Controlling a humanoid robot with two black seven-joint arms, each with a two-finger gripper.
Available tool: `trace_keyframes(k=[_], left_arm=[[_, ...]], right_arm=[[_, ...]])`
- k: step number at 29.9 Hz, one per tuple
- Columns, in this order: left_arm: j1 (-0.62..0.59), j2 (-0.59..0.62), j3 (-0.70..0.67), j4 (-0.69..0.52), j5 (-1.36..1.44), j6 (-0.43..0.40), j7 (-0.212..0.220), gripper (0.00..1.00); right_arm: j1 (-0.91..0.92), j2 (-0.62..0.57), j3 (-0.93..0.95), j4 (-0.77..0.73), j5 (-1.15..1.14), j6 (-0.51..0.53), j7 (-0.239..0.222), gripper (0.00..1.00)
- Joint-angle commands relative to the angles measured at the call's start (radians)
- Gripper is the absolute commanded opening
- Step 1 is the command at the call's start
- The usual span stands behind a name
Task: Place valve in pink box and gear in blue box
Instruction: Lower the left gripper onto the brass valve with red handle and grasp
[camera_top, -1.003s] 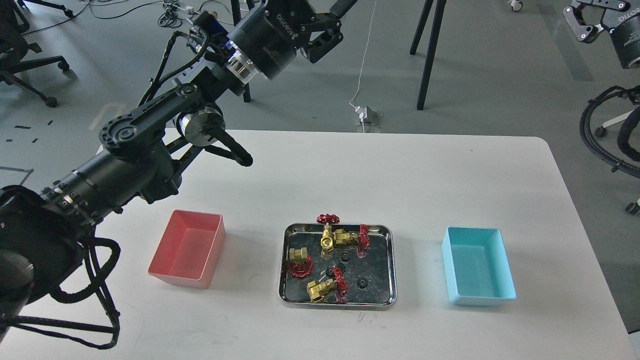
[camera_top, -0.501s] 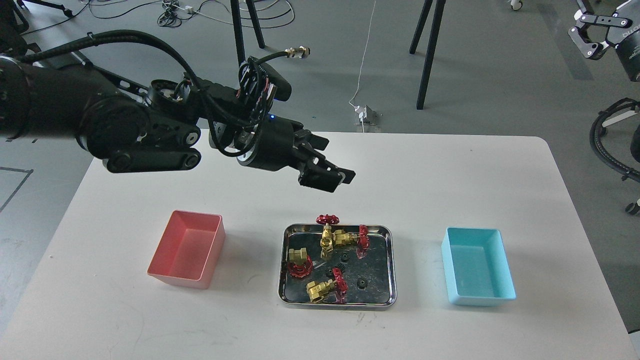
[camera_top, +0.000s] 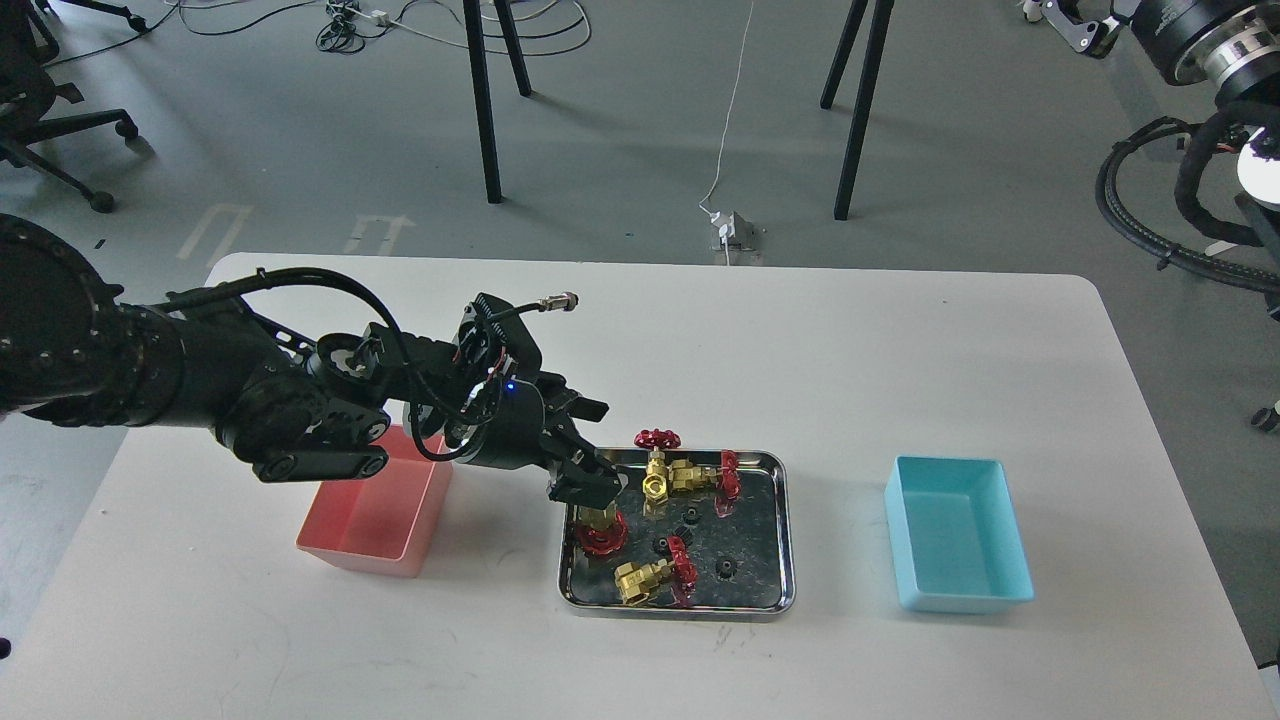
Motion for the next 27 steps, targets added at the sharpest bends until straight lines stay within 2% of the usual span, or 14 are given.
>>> trace_keyframes(k=[1, 10, 19, 27], left_arm=[[0.071, -0.023, -0.004, 0.055, 0.037, 0.024, 0.0, 0.99], [0.123, -0.029, -0.004, 0.064, 0.043, 0.038, 0.0, 0.98], [0.139, -0.023, -0.004, 0.067, 0.074, 0.069, 0.0, 0.81], [0.156, -0.017, -0.003, 0.069, 0.08, 0.073, 0.0, 0.74]], right_arm=[[-0.004, 0.007, -0.001, -0.014, 0.0, 0.0, -0.001, 1.0], [-0.007, 0.006, -0.034, -0.014, 0.0, 0.0, -0.001, 1.0], [-0.014, -0.001, -0.034, -0.014, 0.0, 0.0, -0.001, 1.0], [-0.028, -0.001, -0.034, -0.014, 0.0, -0.002, -0.001, 1.0]])
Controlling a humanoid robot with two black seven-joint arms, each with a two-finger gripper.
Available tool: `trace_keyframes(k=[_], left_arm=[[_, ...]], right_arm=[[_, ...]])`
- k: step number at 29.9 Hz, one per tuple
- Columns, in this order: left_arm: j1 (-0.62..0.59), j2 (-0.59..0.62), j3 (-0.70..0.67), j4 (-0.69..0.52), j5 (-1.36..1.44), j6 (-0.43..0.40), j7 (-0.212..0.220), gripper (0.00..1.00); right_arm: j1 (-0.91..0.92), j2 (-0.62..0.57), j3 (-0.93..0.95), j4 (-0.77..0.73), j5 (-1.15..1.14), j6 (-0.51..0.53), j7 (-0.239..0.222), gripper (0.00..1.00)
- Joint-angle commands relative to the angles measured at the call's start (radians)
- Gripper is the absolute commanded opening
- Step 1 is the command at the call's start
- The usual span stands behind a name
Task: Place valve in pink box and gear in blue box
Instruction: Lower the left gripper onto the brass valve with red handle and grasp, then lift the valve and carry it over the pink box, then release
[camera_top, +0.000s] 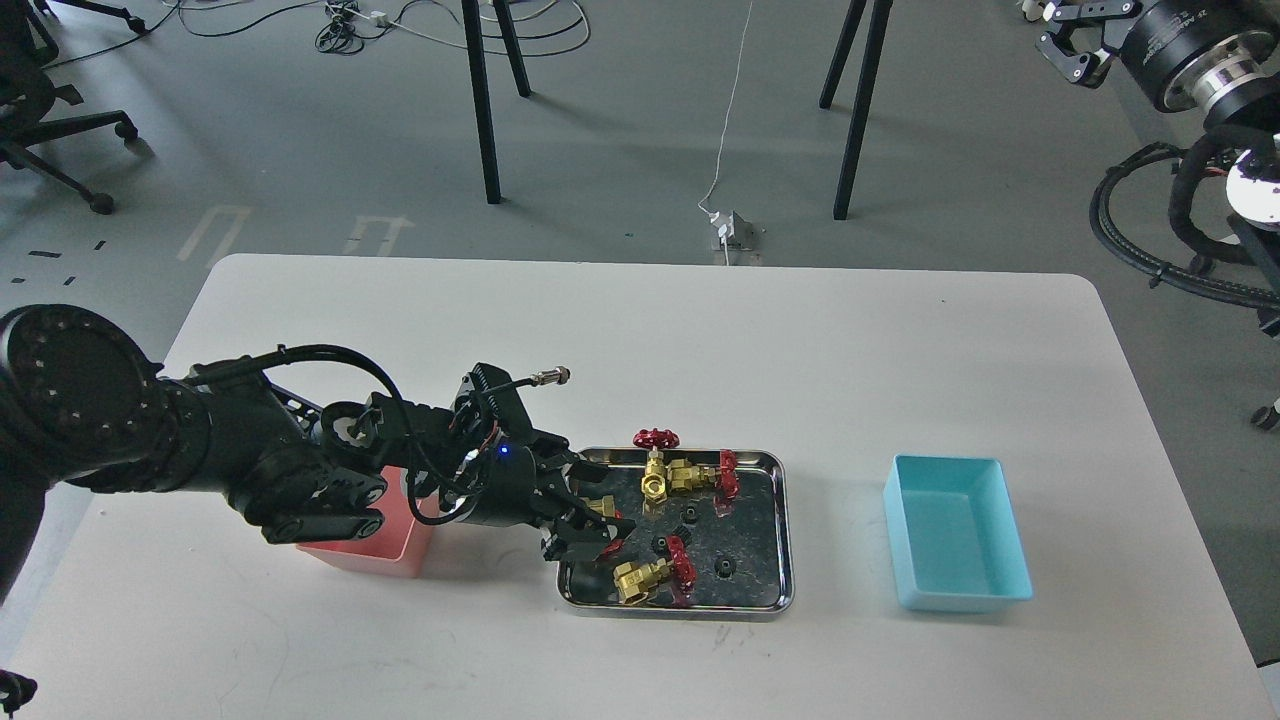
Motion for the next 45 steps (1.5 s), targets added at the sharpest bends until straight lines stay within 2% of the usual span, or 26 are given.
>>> trace_keyframes(k=[1, 9, 13, 18, 26, 36, 42, 45], left_arm=[[0.012, 0.003, 0.0, 0.0, 0.003, 0.001, 0.0, 0.73], [0.018, 0.008, 0.002, 0.001, 0.029, 0.022, 0.0, 0.65], [0.018, 0.009, 0.006, 0.001, 0.031, 0.029, 0.0, 0.54], [0.016, 0.011, 0.009, 0.016, 0.041, 0.03, 0.0, 0.34], [0.016, 0.012, 0.008, 0.038, 0.064, 0.059, 0.0, 0.2], [-0.04, 0.101, -0.009, 0.013, 0.07, 0.069, 0.0, 0.17], [-0.118, 0.247, -0.09, -0.118, 0.074, 0.069, 0.0, 0.17], [-0.157, 0.311, -0.095, -0.183, 0.074, 0.069, 0.0, 0.17]], right_arm=[[-0.009, 0.001, 0.0, 0.002, 0.0, -0.001, 0.0, 1.0], [-0.01, 0.003, 0.0, 0.0, 0.0, -0.001, 0.0, 1.0], [-0.012, 0.001, 0.0, 0.0, 0.0, -0.001, 0.0, 1.0], [-0.021, 0.001, 0.002, 0.0, 0.0, -0.001, 0.0, 1.0], [-0.03, -0.002, 0.003, 0.0, 0.0, -0.003, 0.0, 1.0], [-0.026, 0.007, 0.015, -0.002, 0.002, -0.015, 0.0, 1.0], [0.031, 0.018, 0.089, 0.0, 0.012, -0.181, 0.0, 1.0], [0.081, 0.047, 0.098, 0.0, 0.012, -0.23, 0.0, 1.0]])
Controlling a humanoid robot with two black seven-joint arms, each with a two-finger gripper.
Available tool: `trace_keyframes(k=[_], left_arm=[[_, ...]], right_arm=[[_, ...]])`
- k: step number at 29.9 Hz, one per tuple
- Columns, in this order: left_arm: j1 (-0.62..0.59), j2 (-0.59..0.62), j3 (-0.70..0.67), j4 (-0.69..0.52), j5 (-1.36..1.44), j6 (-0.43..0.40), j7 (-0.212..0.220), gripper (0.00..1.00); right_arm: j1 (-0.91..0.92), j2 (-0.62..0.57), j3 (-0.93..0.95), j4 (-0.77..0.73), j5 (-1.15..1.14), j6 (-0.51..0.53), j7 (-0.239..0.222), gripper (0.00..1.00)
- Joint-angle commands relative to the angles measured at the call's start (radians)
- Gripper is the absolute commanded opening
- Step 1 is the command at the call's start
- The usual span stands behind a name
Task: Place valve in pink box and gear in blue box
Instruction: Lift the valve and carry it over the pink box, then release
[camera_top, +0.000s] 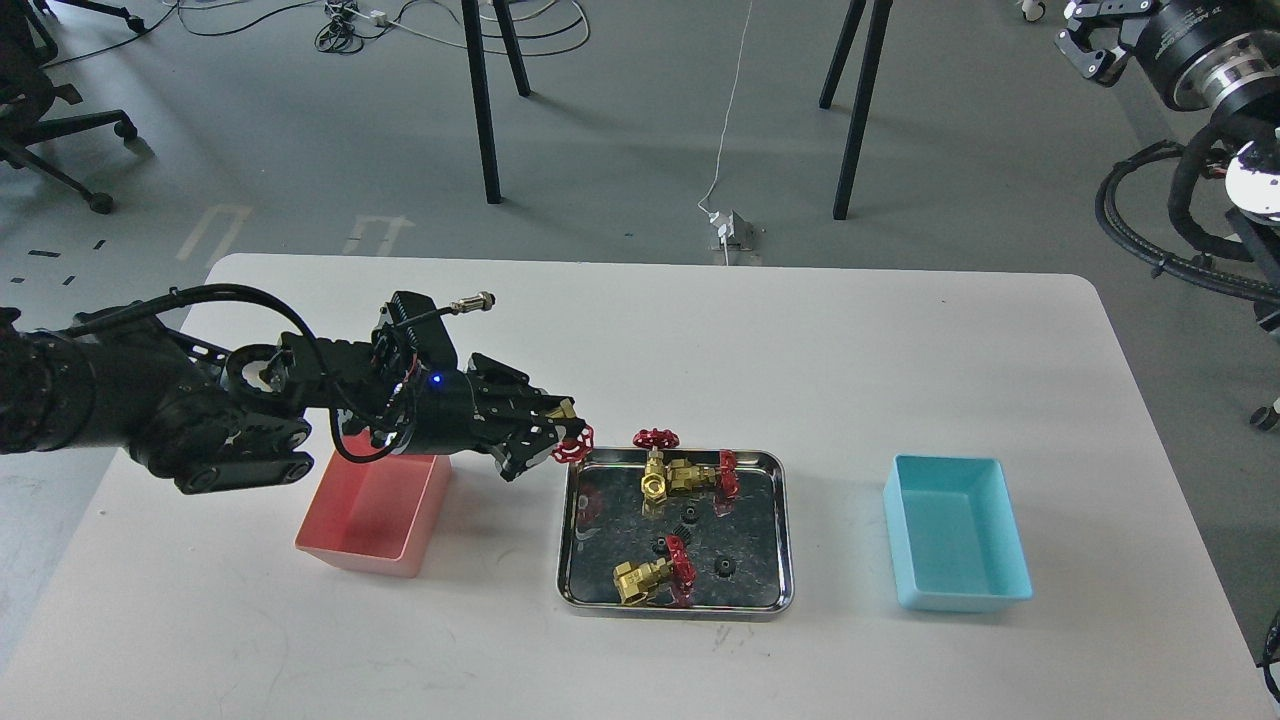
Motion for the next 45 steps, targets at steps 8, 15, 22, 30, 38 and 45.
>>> trace_keyframes(k=[8, 15, 22, 30, 38, 45], left_arm=[[-0.048, 0.279, -0.006, -0.196, 0.106, 0.0, 0.0, 0.18], [-0.013, 0.389, -0.008, -0.198, 0.181, 0.0, 0.0, 0.18], [0.083, 0.397, -0.025, -0.129, 0.232, 0.003, 0.0, 0.18], [0.16, 0.388, -0.074, -0.054, 0.244, 0.002, 0.0, 0.18], [0.22, 0.316, -0.075, 0.078, 0.241, 0.005, 0.0, 0.19], [0.26, 0.281, -0.078, 0.099, 0.232, 0.005, 0.0, 0.43]], right_arm=[[0.162, 0.072, -0.007, -0.087, -0.002, -0.157, -0.019, 1.0], [0.15, 0.094, -0.007, -0.109, 0.0, -0.154, -0.022, 1.0], [0.128, 0.1, -0.007, -0.1, 0.0, -0.151, -0.022, 1.0], [0.105, 0.098, -0.007, -0.095, 0.003, -0.147, -0.022, 1.0], [0.091, 0.098, -0.005, -0.093, 0.003, -0.147, -0.022, 1.0], [0.085, 0.086, -0.004, -0.092, 0.003, -0.147, -0.022, 1.0]])
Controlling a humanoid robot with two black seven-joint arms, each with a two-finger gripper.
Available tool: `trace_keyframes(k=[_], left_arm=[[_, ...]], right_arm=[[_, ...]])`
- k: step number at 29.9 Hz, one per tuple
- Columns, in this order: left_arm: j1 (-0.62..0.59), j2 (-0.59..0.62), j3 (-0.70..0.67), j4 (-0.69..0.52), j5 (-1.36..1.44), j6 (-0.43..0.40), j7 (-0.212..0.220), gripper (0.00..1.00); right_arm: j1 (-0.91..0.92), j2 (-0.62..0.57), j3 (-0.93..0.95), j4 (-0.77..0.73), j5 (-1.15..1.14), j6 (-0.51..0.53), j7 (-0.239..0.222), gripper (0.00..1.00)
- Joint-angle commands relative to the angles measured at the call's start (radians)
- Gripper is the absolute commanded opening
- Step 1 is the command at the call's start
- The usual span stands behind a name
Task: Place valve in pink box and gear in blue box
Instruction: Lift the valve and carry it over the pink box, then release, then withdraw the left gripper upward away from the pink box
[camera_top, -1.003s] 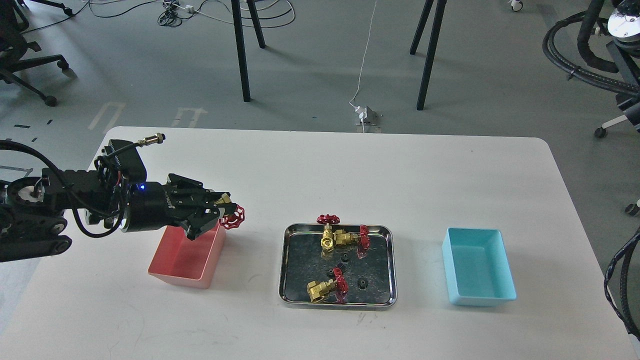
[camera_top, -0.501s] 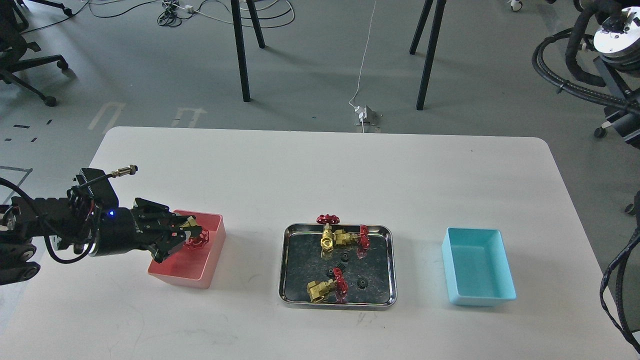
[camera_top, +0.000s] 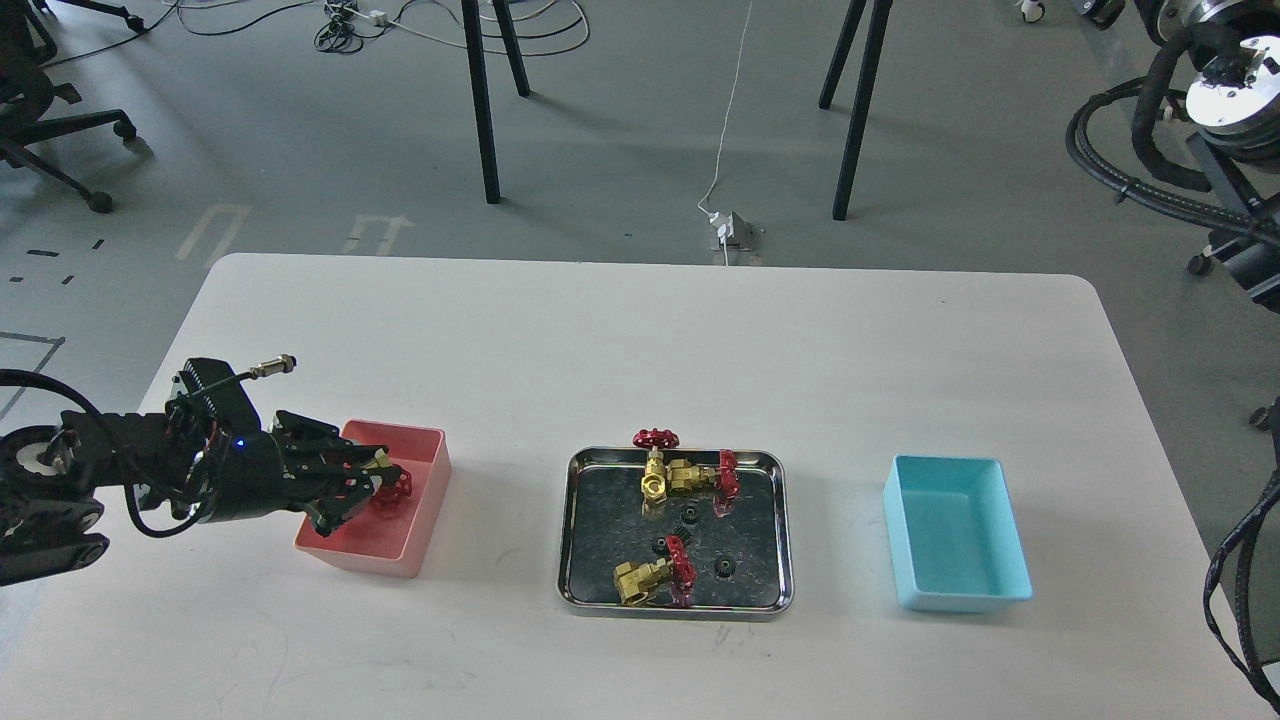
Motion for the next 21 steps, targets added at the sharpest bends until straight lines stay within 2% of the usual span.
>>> trace_keyframes(k=[1, 8, 12, 17, 21], left_arm=[[0.013, -0.01, -0.01, 0.016, -0.003, 0.0, 0.0, 0.46], [0.006, 0.012, -0.102, 0.003, -0.009, -0.005, 0.0, 0.82], [-0.002, 0.093, -0.33, -0.076, -0.026, -0.035, 0.0, 0.82], [0.01, 0.134, -0.646, -0.245, -0.306, -0.254, 0.0, 0.86], [0.018, 0.084, -0.849, -0.335, -0.665, -0.415, 0.0, 0.89]], right_arm=[[-0.005, -0.005, 0.001, 0.001, 0.0, 0.0, 0.0, 1.0], [-0.005, -0.009, 0.003, 0.001, 0.0, 0.001, 0.002, 1.0], [-0.019, -0.035, -0.014, 0.021, -0.026, 0.027, 0.002, 1.0], [-0.024, -0.175, -0.288, 0.165, -0.283, 0.182, 0.014, 1.0], [-0.027, -0.271, -0.406, 0.363, -0.564, 0.23, 0.02, 1.0]])
